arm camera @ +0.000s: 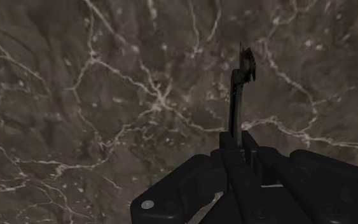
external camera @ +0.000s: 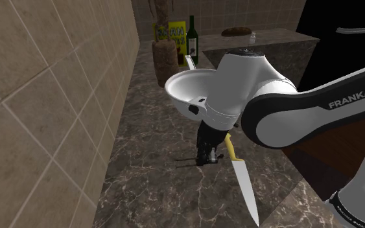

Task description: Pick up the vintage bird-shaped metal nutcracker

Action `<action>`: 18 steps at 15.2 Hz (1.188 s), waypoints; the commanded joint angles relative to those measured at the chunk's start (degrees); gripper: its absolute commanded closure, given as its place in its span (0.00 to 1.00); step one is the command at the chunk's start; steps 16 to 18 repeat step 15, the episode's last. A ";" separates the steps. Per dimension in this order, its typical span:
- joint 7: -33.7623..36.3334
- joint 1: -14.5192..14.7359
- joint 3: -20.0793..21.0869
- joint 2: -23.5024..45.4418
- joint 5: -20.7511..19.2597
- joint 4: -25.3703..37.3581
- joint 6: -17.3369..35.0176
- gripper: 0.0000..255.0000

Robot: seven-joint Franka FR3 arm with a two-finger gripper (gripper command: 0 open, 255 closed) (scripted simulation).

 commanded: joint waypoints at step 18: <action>1.33 -0.44 -1.12 -4.18 -1.05 7.35 -11.47 1.00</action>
